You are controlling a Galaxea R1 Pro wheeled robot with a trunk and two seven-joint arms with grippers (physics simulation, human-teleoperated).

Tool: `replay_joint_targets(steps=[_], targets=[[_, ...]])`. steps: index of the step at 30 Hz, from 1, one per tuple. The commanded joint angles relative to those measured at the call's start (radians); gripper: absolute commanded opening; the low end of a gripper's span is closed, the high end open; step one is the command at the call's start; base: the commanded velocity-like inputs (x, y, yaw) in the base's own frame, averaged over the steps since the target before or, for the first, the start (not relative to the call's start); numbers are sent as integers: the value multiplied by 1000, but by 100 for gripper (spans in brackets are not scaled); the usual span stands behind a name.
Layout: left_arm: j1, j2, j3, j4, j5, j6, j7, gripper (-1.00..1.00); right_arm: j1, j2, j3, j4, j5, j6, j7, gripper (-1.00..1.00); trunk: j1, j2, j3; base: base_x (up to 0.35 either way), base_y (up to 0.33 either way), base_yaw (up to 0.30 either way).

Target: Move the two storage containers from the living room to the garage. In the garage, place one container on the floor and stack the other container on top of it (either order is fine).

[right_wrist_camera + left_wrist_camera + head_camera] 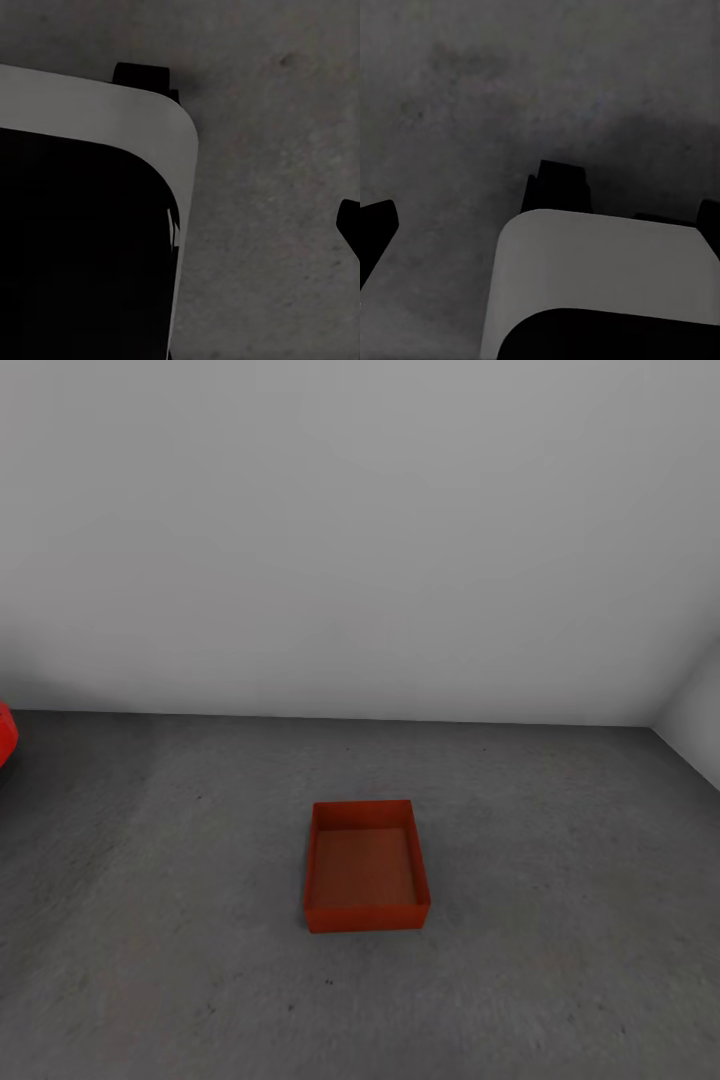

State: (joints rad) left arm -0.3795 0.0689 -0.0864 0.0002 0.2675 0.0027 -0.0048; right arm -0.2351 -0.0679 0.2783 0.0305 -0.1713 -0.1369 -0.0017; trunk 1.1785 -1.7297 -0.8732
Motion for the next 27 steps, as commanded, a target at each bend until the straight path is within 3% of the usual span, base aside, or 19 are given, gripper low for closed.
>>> replay_joint_targets(steps=[1, 17, 27], targets=[[0, 0, -9, 0, 9, 0, 0, 100, -1, 0, 9, 3, -10, -6, 0, 100, 0, 0, -1, 0, 0, 0], [28, -4, -10, -4, 1, -2, -1, 100, -1, 2, 6, 3, -19, 3, 29, 100, 0, 0, -1, 0, 0, -2], [28, -7, -10, -4, 1, -3, -1, 100, -1, 1, 3, 3, -22, 5, 22, 100, 0, 0, 2, 0, 0, -134]])
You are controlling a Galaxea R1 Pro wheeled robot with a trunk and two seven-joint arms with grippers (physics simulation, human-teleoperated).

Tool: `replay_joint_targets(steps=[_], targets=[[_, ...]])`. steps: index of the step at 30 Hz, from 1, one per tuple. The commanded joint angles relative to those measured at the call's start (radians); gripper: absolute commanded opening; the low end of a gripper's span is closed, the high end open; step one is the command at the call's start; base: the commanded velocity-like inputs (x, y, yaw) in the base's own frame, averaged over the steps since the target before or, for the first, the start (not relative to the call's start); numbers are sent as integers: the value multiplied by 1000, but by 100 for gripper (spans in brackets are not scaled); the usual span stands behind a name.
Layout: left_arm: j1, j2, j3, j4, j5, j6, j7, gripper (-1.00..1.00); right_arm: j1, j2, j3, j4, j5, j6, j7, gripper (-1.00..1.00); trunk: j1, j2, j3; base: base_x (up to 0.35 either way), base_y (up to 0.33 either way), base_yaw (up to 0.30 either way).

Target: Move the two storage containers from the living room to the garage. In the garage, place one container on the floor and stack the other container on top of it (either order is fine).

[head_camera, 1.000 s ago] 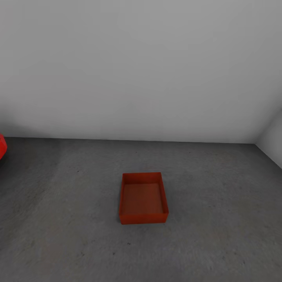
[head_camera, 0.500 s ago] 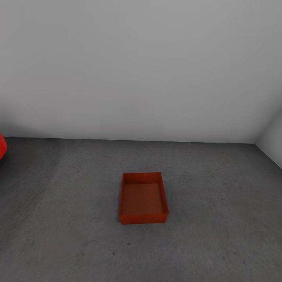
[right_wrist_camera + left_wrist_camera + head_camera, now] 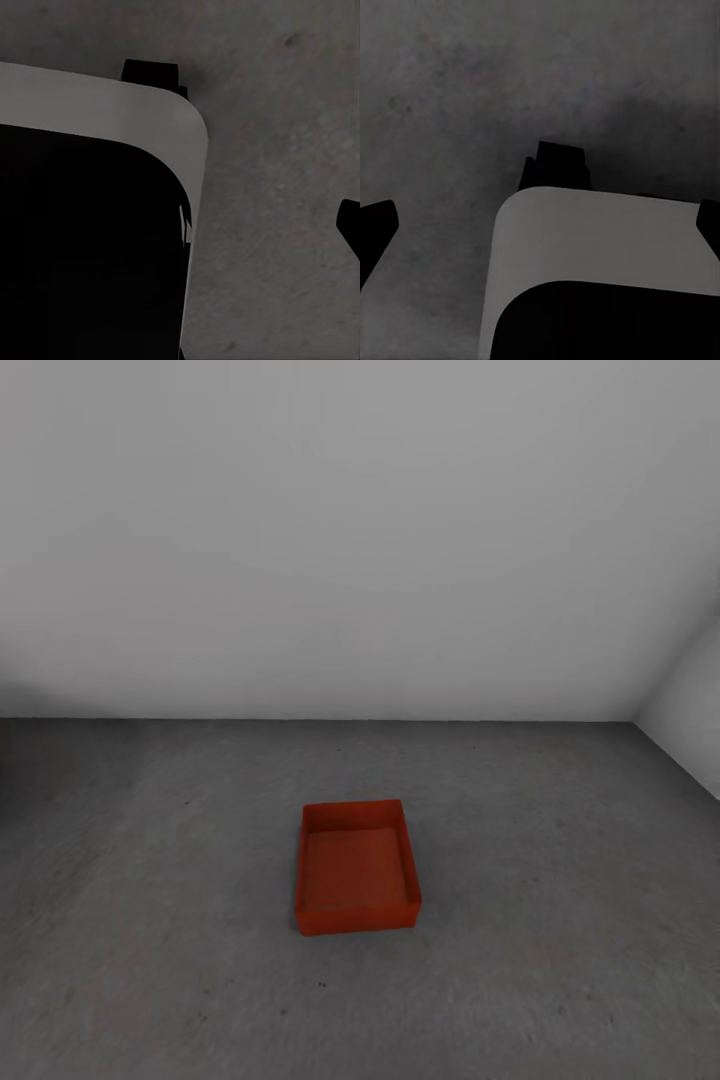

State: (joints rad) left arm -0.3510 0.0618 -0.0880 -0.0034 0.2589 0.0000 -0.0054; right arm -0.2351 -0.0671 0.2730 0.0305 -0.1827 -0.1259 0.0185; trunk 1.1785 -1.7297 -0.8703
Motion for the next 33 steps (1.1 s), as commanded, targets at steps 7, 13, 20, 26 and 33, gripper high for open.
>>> replay_joint_targets(steps=[7, 13, 20, 26, 33], targets=[[0, 1, -9, 0, 10, 0, -1, 100, -1, 1, 9, 3, -9, -6, 1, 100, 0, 0, 3, 0, 0, 2], [0, 1, -9, 0, 10, 0, -1, 100, -1, 1, 9, 3, -9, -8, 0, 100, 0, 0, 12, 0, 0, 38], [0, 1, -9, 0, 10, 0, -1, 100, 23, 5, 9, 3, -8, -18, 5, 100, 0, 0, 23, 0, 0, 6], [0, 1, -9, 0, 10, 0, -1, 100, 32, 14, 8, 3, -10, -17, 11, 100, 0, 0, 32, 0, 0, 0], [0, 1, -9, 0, 10, 0, 0, 100, 34, 15, 8, 3, -11, -13, 12, 100, 0, 0, 44, 0, 0, 0]])
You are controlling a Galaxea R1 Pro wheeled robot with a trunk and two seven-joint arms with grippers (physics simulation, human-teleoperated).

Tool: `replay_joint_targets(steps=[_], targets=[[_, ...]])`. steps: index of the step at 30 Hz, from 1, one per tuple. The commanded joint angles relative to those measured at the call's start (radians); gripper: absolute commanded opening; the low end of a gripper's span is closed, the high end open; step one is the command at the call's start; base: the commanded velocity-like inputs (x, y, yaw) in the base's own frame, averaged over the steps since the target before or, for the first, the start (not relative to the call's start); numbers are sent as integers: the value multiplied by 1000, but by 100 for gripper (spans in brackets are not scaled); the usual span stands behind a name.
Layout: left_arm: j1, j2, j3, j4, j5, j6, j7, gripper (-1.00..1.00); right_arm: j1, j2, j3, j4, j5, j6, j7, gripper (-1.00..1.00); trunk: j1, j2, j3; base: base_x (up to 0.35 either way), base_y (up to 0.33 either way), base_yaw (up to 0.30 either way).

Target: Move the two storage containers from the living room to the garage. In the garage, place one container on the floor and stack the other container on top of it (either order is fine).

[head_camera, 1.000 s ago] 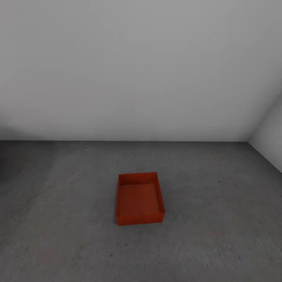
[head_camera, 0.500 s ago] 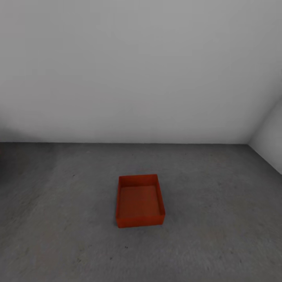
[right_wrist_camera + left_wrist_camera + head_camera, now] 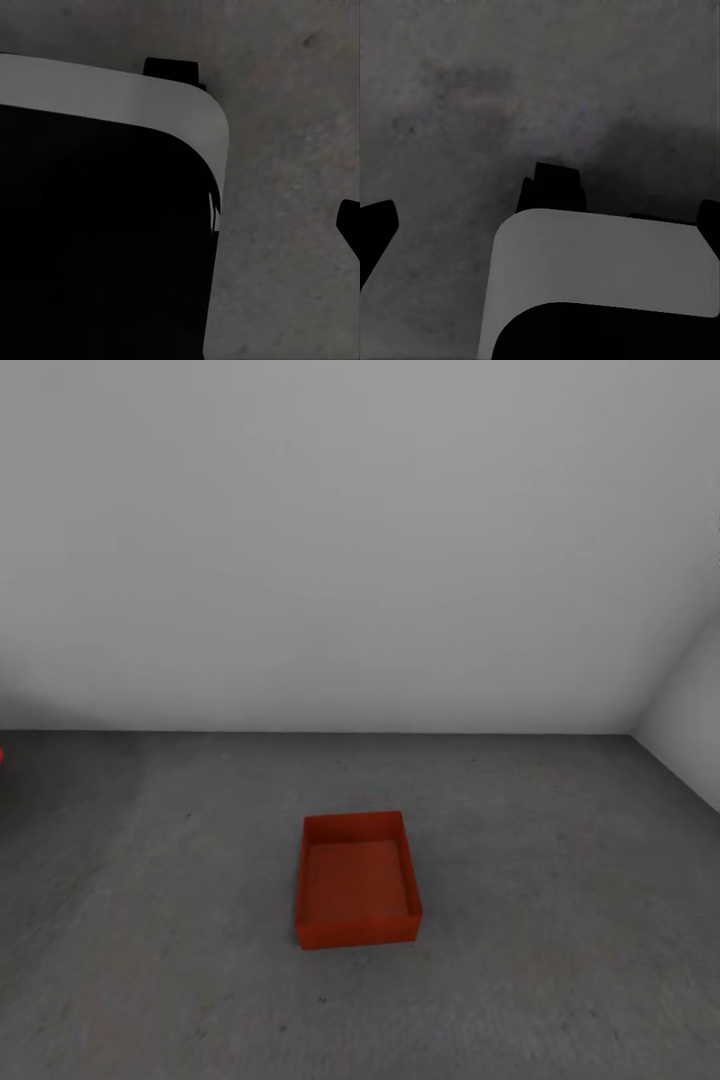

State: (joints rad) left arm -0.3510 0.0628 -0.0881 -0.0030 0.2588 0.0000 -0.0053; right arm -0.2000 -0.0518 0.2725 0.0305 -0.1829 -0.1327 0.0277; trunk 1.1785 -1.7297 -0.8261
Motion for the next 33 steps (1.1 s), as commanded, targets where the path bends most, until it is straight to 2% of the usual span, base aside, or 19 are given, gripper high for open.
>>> replay_joint_targets(steps=[1, 33], targets=[[0, 0, -8, 0, 10, 0, -1, 100, -1, 0, 8, 3, -10, -7, 3, 100, 0, 0, 1, 0, 0, 0], [0, 0, -8, 0, 10, 0, 0, 100, -1, -2, 5, 3, -12, -9, -4, 100, 0, 0, 53, 0, 0, 0]])
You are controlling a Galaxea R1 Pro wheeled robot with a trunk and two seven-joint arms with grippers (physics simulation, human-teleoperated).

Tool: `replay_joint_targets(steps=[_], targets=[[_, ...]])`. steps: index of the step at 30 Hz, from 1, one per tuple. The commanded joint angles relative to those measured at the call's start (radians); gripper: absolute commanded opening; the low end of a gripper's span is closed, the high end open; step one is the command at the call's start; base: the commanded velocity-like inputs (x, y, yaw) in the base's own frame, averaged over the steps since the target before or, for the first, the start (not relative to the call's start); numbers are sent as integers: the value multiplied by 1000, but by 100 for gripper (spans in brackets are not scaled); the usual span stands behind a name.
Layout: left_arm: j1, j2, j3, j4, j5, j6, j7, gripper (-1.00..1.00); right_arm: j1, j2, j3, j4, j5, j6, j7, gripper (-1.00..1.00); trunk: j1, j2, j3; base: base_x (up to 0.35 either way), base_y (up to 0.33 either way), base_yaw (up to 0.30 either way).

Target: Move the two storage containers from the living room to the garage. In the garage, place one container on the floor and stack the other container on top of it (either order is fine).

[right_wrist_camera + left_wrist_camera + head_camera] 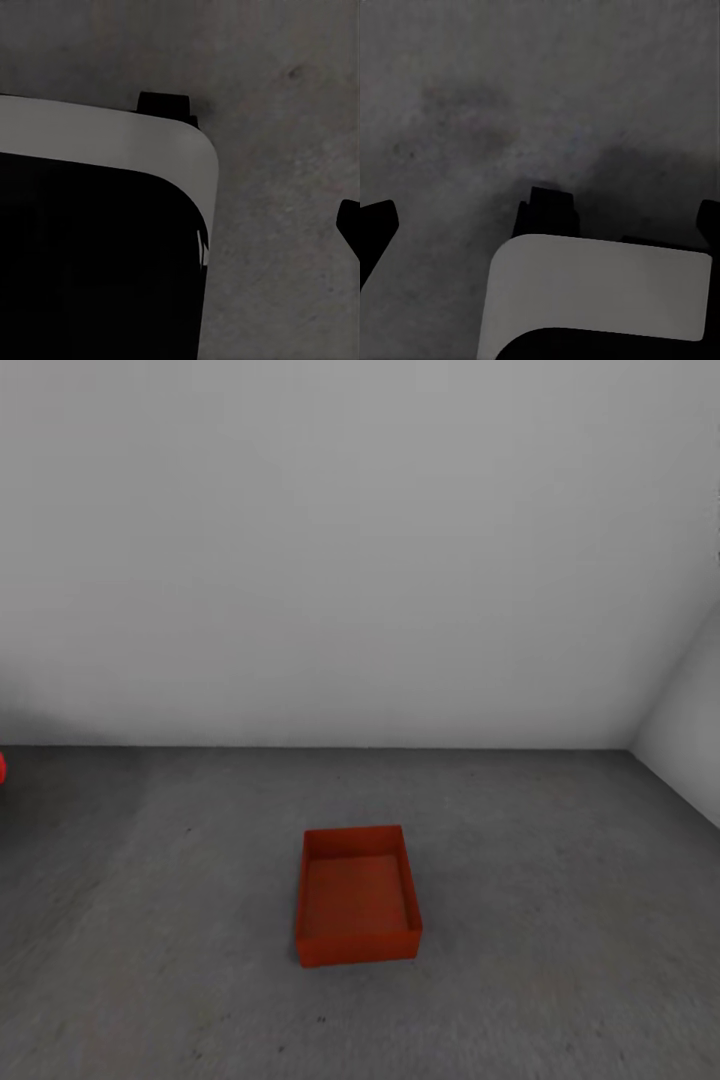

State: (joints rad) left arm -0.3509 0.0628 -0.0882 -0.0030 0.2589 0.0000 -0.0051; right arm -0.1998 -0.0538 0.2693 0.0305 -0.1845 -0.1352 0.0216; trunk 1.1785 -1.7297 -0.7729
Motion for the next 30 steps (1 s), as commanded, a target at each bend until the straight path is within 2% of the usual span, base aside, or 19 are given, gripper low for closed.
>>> replay_joint_targets(steps=[1, 30], targets=[[0, 0, -8, 0, 10, 0, -1, 100, -1, 0, 8, 3, -10, -6, 2, 100, 0, 0, 1, 0, 0, 0], [0, -3, -6, 1, 14, 4, -1, 100, -1, -9, 8, 3, -10, -9, 1, 100, 0, 0, 48, 0, 0, 0]])
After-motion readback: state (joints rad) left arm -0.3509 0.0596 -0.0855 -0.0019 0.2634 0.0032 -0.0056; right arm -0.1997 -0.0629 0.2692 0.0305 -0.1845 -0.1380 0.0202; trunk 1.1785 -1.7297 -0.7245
